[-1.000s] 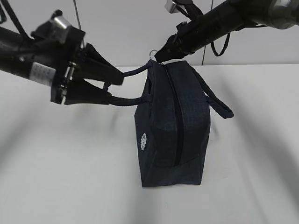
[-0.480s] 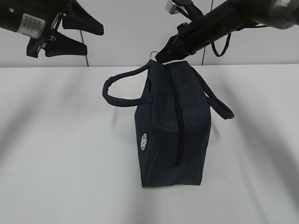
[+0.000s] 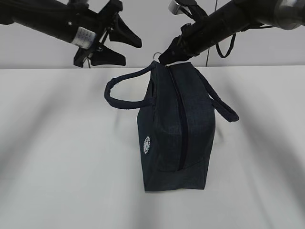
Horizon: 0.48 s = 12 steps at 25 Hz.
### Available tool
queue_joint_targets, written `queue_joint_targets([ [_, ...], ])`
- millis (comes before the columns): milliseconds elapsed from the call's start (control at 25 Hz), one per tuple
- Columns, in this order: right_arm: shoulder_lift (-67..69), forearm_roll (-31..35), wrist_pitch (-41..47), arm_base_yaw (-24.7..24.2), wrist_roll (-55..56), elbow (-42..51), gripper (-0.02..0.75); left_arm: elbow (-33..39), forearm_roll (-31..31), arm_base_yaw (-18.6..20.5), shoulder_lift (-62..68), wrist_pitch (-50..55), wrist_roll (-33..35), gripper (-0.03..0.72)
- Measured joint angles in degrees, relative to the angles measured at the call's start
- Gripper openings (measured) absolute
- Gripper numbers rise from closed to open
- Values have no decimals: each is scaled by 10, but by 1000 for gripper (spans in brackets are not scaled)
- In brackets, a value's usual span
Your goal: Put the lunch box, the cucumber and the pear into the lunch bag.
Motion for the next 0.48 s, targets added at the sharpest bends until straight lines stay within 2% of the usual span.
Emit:
queue_joint_targets([
  [240,0,-2,0,0,0,0,-16,-54,2,-13,55,0,-24,448],
  [480,0,-3,0,-1,0,0,-16,-61,2,-37,72,-2,-27,448],
])
